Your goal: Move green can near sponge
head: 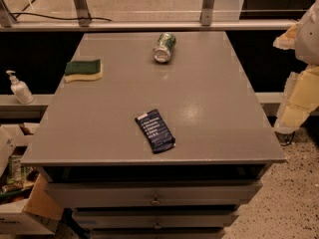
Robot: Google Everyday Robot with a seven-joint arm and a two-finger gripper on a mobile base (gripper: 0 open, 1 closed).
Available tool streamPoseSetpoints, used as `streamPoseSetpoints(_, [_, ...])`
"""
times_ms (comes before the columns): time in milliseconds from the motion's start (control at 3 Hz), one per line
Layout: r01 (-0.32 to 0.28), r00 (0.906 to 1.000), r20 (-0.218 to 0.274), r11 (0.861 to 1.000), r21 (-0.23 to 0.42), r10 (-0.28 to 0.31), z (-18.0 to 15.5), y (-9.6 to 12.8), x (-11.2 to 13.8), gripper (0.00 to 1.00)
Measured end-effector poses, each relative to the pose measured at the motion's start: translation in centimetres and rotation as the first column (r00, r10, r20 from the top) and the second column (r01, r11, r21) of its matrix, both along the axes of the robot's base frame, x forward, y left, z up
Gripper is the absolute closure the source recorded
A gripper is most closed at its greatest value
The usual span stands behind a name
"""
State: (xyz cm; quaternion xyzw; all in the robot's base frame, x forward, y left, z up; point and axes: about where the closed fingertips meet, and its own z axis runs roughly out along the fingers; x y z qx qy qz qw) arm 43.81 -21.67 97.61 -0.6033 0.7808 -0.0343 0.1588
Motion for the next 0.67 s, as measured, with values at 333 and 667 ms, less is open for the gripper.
streamPoseSetpoints(333, [0.0,1.0,0.0,1.0,0.0,0.0,0.0,0.0,0.0,0.0])
streamPoseSetpoints(667, [-0.029,0.9991,0.031,1.0,0.007,0.029,-0.21,0.27,0.6,0.0])
